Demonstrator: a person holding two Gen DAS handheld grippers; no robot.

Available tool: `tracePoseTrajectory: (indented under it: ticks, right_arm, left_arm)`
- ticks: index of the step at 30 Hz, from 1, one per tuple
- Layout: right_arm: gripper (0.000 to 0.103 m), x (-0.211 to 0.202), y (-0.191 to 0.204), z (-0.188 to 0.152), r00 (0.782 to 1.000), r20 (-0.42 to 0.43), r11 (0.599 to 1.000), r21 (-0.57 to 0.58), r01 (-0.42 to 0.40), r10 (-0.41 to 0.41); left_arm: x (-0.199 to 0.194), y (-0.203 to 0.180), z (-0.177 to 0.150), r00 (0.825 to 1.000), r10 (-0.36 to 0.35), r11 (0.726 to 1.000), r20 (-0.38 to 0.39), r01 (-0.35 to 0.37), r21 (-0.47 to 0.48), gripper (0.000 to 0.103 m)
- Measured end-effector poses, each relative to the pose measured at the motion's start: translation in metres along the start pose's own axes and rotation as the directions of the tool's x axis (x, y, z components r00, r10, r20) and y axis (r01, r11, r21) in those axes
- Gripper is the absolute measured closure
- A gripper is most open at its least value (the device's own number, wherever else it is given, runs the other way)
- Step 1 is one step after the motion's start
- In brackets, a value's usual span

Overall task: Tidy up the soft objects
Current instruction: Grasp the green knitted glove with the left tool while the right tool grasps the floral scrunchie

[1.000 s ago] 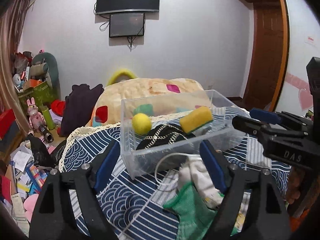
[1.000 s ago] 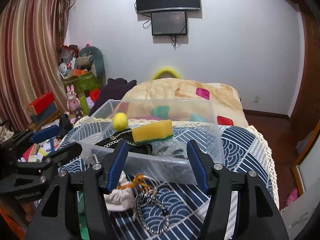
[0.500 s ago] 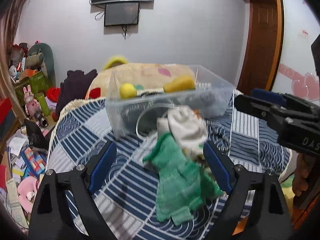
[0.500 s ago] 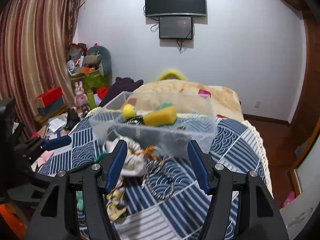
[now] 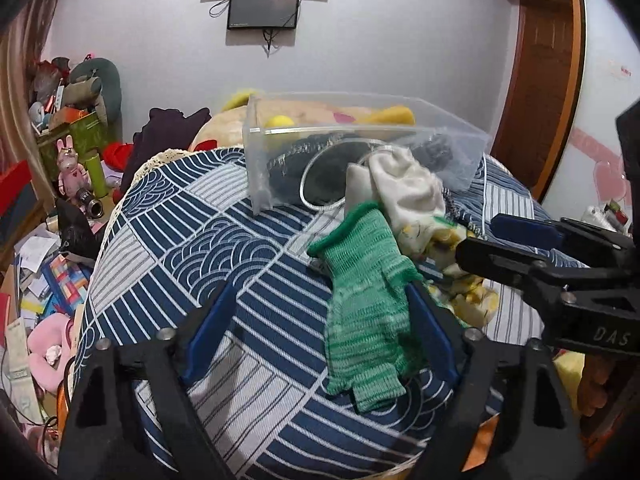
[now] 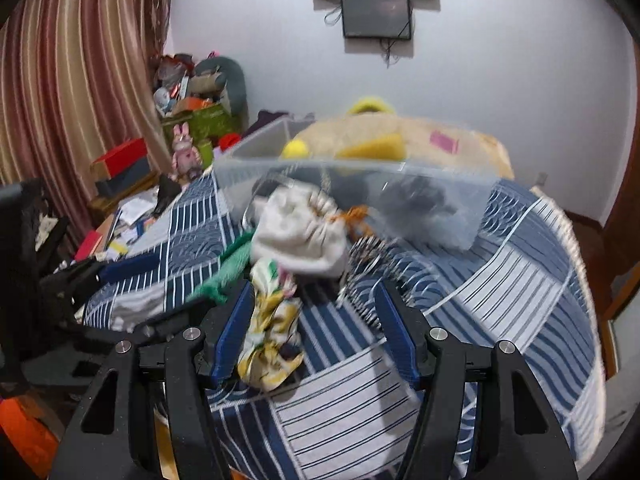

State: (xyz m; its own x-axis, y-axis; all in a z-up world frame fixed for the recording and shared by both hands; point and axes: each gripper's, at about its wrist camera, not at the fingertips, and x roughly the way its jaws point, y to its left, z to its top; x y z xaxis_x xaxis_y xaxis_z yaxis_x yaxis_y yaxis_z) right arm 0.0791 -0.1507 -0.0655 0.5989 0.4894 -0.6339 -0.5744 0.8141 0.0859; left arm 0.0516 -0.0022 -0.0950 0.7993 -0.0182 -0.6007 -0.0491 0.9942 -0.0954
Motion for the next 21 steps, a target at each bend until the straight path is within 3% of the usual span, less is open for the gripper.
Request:
tracePoseTrajectory:
  ticks: [3,6,8,9,11,14,21]
  right_arm:
    - [0.052,0.009,0.001,-0.006,0.999,-0.033,1.0,0.011,-0.018,0.019]
    - [0.071,0.013,0.003,-0.01,0.998,-0.055,1.0,0.007,-0.03,0.031]
    - [0.087,0.013,0.003,-0.013,0.997,-0.062,0.999,0.009,-0.044,0.044]
    - [0.089,0.012,0.004,-0.013,0.997,-0.061,0.999,0.01,-0.047,0.047]
    - [0.091,0.01,0.003,-0.014,0.998,-0.05,0.999,0.011,-0.043,0.043]
    - [0.093,0.003,0.001,-0.012,0.999,-0.022,0.999,0.022,-0.036,0.037]
    - [0.095,-0.02,-0.011,-0.006,0.999,0.052,0.998,0.058,0.013,-0.016]
  left_arm:
    - [0.005,-0.001,-0.006,0.999,-0.033,0.999,-0.024,0.033,-0.005,0.03]
    - [0.008,0.0,-0.008,0.998,-0.057,0.998,-0.032,0.056,-0.015,0.04]
    - [0.009,0.001,-0.008,0.996,-0.084,0.996,-0.036,0.083,-0.023,0.053]
    - [0.009,0.0,-0.009,0.995,-0.098,0.995,-0.037,0.097,-0.023,0.058]
    - [0.007,-0.003,-0.011,0.992,-0.123,0.992,-0.035,0.123,-0.011,0.073]
    - [0.003,-0.008,-0.012,0.993,-0.118,0.993,-0.025,0.118,0.013,0.083]
    - [-0.012,-0.004,-0.008,0.996,-0.086,0.996,0.008,0.086,-0.003,0.088]
